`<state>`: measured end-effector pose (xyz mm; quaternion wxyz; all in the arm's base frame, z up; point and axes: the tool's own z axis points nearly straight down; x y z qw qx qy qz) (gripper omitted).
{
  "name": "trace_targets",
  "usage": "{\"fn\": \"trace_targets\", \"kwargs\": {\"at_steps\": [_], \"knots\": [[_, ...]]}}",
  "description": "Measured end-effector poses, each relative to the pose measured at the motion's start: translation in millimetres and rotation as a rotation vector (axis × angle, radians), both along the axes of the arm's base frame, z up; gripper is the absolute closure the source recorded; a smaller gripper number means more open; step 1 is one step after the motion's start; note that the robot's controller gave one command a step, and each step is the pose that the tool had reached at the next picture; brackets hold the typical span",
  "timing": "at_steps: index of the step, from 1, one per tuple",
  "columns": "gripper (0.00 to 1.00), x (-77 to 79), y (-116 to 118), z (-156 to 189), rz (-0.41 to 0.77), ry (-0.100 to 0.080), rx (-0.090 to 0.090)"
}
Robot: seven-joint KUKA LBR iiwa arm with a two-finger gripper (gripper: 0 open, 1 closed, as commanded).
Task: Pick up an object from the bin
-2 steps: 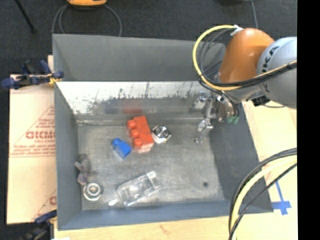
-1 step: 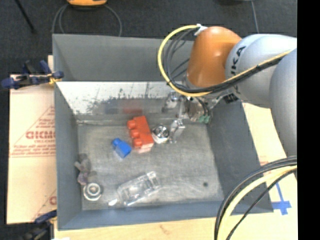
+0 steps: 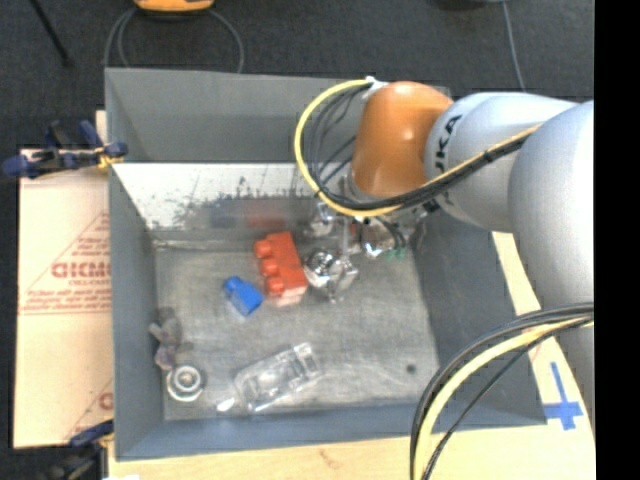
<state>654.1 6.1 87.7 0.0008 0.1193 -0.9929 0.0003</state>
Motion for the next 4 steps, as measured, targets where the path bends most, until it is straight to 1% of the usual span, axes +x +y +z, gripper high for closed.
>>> {"fn": "trace_targets", "kwargs": {"at_steps": [1,2,3,4], "knots": [[0.00,-2.0,-1,-13,0.029,-0.011,0.000],[1.00,-0.1,-1,-10,0.031,-0.017,0.000],[1.00,-28.6,-21,79,-0.006,-0.011,0.001],[1.00,-30.4,-25,312,0.081,-0.016,-0.002]]}}
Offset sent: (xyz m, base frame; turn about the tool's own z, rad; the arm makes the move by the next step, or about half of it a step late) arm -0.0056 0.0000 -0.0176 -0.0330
